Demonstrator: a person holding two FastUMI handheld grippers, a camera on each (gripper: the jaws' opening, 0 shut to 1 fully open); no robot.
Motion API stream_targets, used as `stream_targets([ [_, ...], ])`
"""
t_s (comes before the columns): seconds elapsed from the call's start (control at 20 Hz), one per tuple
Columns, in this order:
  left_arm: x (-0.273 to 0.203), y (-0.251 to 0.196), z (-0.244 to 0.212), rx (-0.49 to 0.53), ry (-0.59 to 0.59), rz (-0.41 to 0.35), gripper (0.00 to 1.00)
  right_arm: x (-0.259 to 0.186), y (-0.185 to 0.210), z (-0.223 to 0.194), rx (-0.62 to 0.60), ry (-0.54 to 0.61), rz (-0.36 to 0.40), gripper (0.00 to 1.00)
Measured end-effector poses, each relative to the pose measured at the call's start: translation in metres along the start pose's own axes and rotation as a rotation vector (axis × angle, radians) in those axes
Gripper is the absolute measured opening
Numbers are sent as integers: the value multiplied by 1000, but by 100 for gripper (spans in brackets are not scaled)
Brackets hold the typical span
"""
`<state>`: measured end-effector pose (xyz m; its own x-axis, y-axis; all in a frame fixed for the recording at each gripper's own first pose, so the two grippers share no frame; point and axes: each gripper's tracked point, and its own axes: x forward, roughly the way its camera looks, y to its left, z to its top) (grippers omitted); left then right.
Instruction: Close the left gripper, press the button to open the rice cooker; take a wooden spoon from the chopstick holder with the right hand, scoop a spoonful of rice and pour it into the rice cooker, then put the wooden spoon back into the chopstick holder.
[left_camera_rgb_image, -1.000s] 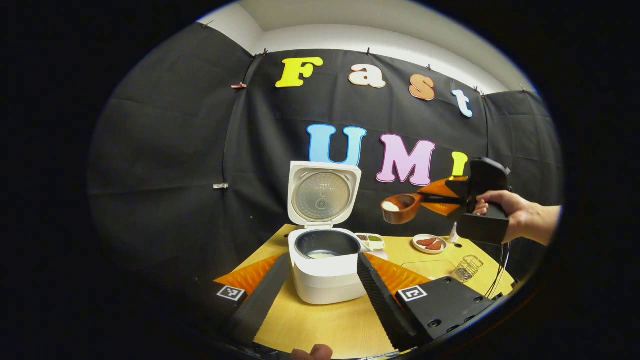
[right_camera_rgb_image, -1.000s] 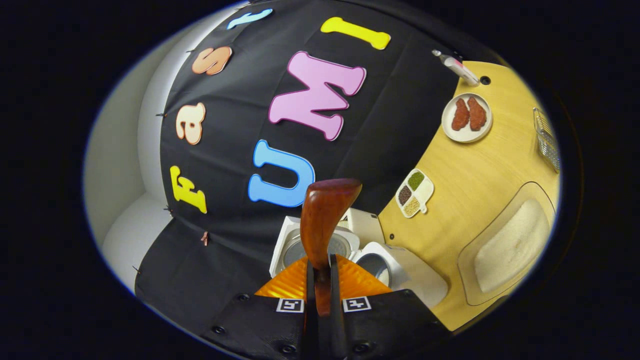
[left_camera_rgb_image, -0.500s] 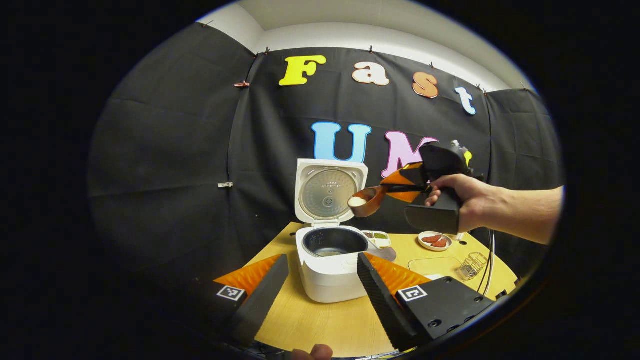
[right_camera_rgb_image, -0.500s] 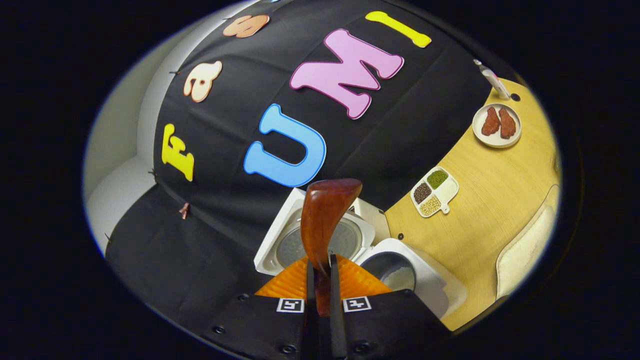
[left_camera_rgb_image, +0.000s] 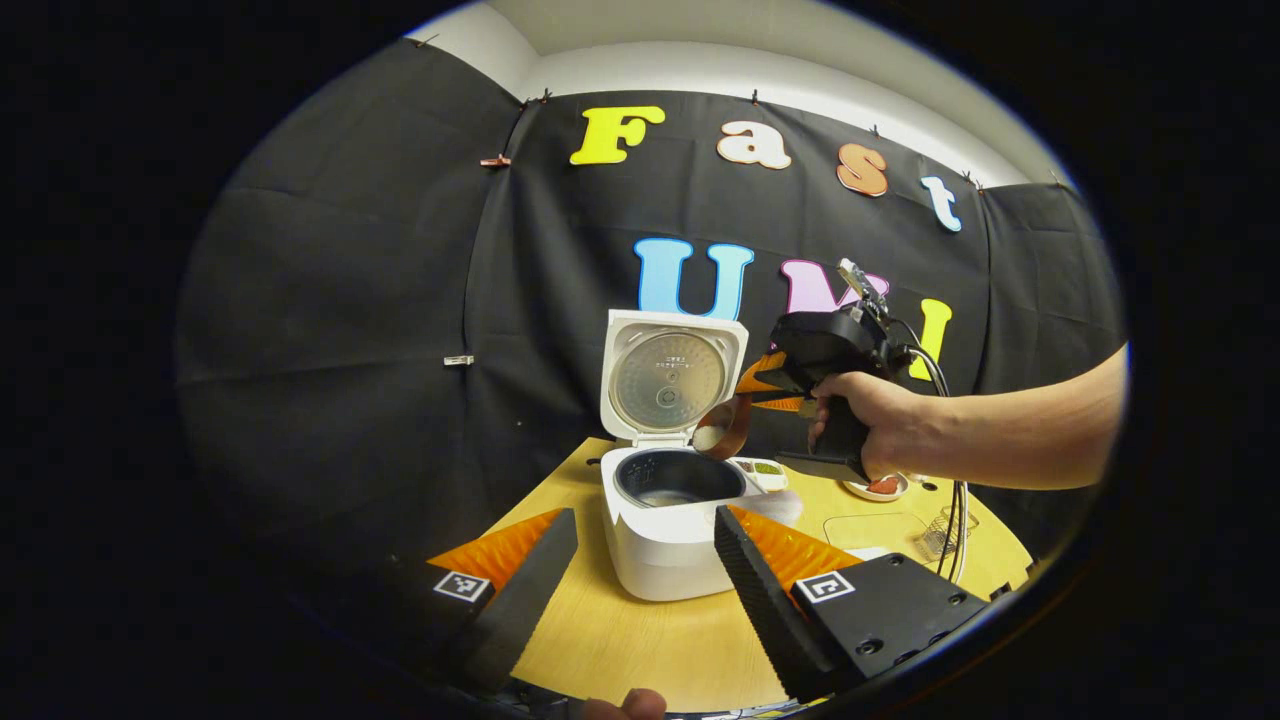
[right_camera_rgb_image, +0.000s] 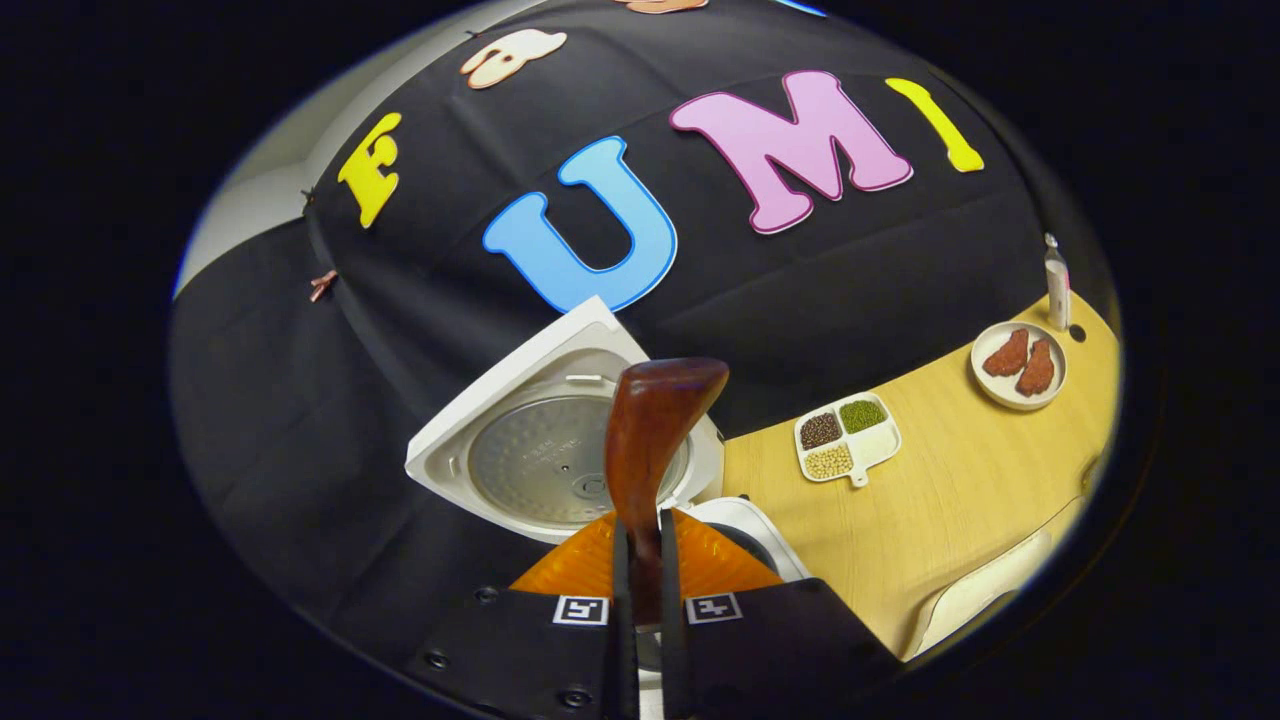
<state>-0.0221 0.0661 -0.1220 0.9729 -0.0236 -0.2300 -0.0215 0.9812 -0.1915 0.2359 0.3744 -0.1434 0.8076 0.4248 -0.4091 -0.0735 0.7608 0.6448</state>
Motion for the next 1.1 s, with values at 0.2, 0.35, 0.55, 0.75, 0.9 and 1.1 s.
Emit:
stream_targets([
  [0.2,-2,5,-3,-2,4,7,95,5,4,1,-136,-6,-18,13],
  [0.35,-2,8,-5,-8,12,11,95,9,10,-2,-213,-5,-2,13],
  [0.55,-3,9,-5,-13,14,10,95,11,20,-3,-297,-5,23,13],
  [0.75,-5,9,-6,-17,15,11,95,10,31,-4,-434,-16,61,13],
  [0.9,-7,8,-8,-21,19,8,95,2,44,-2,-555,-24,92,13],
  [1.1,-9,8,-8,-22,18,10,95,-4,64,-13,-740,-31,150,13],
])
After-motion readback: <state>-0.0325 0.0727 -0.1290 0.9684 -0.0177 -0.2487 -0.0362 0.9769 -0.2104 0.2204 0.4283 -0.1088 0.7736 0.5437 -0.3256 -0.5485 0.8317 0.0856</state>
